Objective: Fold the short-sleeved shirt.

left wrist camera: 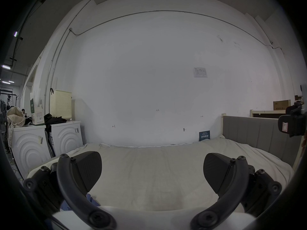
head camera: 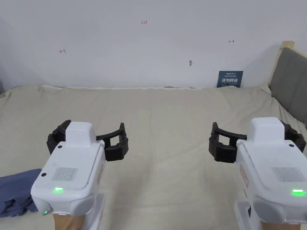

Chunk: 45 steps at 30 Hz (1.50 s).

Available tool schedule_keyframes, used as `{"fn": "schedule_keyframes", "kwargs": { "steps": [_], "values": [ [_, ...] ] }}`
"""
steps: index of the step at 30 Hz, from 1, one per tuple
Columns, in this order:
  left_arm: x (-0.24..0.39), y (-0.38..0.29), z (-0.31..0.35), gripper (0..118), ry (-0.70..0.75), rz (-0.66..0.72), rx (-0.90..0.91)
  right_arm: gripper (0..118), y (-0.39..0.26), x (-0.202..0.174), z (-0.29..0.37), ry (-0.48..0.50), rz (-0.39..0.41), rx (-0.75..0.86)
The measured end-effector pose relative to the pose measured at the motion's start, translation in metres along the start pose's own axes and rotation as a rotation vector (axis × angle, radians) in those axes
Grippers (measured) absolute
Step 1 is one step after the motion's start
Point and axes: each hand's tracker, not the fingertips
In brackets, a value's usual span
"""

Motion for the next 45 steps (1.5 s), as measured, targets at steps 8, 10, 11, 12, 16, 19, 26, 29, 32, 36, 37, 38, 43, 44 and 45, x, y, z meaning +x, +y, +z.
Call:
{"fn": "schedule_keyframes", "kwargs": {
  "steps": [8, 10, 11, 12, 16, 19, 26, 29, 32, 36, 37, 38, 43, 44, 45],
  "values": [
    [-0.0014, 0.0009, 0.0004, 118, 0.003, 0.007, -0.001, 118, 0.0004, 0.0, 0.0006, -0.002, 0.005, -0.002],
    [-0.0012, 0.0009, 0.0005, 118, 0.003, 0.005, -0.001, 118, 0.0007, -0.0001, 0.0002, -0.004, 0.006, -0.003],
    [-0.0015, 0.0007, 0.0005, 118, 0.004, 0.004, -0.001, 118, 0.0009, -0.0003, 0.0004, -0.005, 0.006, -0.002],
    [-0.0016, 0.0007, 0.0005, 118, 0.004, 0.003, 0.0, 118, 0.001, -0.0005, 0.0008, -0.004, 0.005, -0.002],
    [-0.0019, 0.0008, 0.0012, 118, 0.005, 0.003, 0.001, 118, 0.0015, -0.0014, 0.0017, -0.004, 0.006, 0.002],
    [-0.002, 0.0006, 0.0015, 118, 0.004, -0.002, -0.001, 118, 0.0018, -0.0012, 0.0019, -0.004, 0.006, 0.002],
    [-0.0018, 0.0, 0.0017, 118, 0.002, -0.012, -0.004, 118, 0.0021, -0.0011, 0.0019, -0.009, 0.006, 0.004],
    [-0.002, -0.001, 0.0016, 118, 0.003, -0.014, -0.002, 118, 0.0022, -0.0013, 0.002, -0.006, 0.007, 0.006],
    [-0.0016, -0.0005, 0.0017, 118, 0.004, -0.01, -0.002, 118, 0.0023, -0.0015, 0.0024, -0.004, 0.006, 0.008],
    [-0.0013, -0.0003, 0.0019, 118, 0.005, -0.014, 0.003, 118, 0.0026, -0.0021, 0.0033, -0.001, 0.005, 0.009],
    [-0.0014, -0.0004, 0.0021, 118, 0.005, -0.016, 0.002, 118, 0.0026, -0.0022, 0.0031, 0.0, 0.005, 0.01],
    [-0.0016, -0.0005, 0.0023, 118, 0.005, -0.016, 0.003, 118, 0.0026, -0.0023, 0.0031, 0.0, 0.005, 0.01],
    [-0.003, -0.0007, 0.0021, 118, 0.008, -0.012, 0.001, 118, 0.0021, -0.0022, 0.0032, -0.006, 0.003, 0.009],
    [-0.0033, -0.0008, 0.0021, 118, 0.008, -0.014, 0.0, 118, 0.0022, -0.0022, 0.0034, -0.006, 0.003, 0.008],
    [-0.0035, -0.0007, 0.0022, 118, 0.009, -0.016, 0.001, 118, 0.0023, -0.0021, 0.0032, -0.006, 0.003, 0.009]
  ]
}}
